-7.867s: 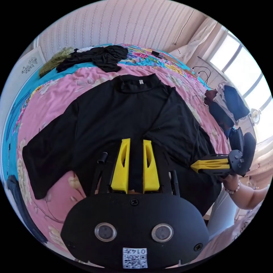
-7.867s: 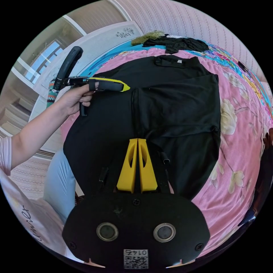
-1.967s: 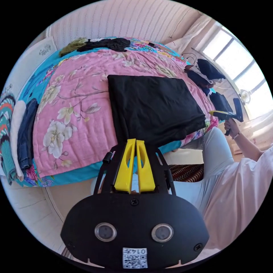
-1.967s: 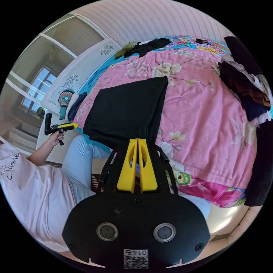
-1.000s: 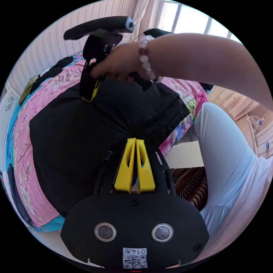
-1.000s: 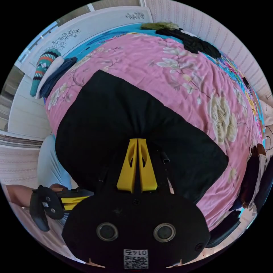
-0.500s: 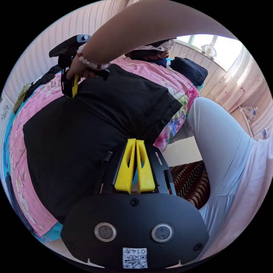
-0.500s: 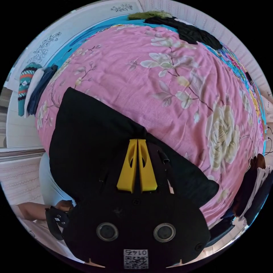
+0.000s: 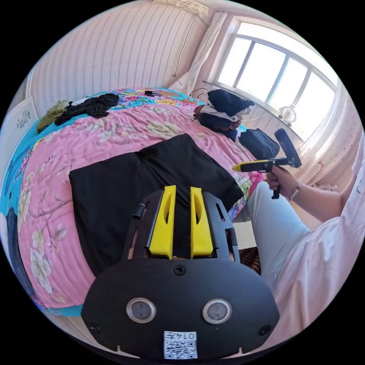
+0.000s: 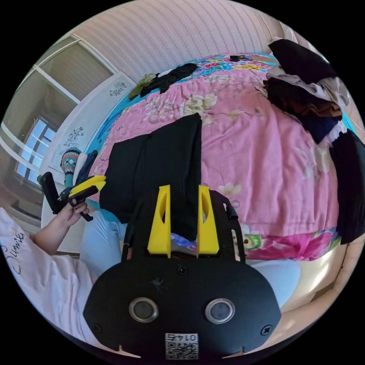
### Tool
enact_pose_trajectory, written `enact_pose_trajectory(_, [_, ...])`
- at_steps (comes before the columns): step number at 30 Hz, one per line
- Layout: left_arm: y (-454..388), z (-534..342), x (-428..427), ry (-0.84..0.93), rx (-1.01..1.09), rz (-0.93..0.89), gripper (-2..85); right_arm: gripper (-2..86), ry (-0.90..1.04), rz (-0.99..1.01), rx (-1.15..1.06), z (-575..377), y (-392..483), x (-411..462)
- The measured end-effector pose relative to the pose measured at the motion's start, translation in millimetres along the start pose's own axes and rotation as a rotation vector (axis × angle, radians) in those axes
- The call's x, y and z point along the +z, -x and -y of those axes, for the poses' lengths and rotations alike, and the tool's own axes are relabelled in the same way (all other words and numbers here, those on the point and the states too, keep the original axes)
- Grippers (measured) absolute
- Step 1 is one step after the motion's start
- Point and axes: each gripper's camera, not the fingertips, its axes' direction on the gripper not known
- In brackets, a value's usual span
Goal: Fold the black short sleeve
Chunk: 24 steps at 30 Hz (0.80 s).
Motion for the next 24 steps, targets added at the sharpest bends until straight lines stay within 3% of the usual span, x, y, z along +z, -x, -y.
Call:
enact_pose_trajectory(10, [11.1,158.4,87.6,0.130,0.102,0.019,15.9,13.1,-0.030,0.204,0.114,-35.2,-56.7,21.1])
enact_pose_trajectory(19, [2.8,232.0,180.8,0.304,0.092,0.018,14.8,12.2,-0.094,0.194,0.062,-41.8,-61.8,20.0])
enact_pose_trajectory(24, [14.1,232.9,204.0,0.399,0.067,0.018,8.7,7.6,-0.053,0.190,0.086,-39.5,-63.8,31.0])
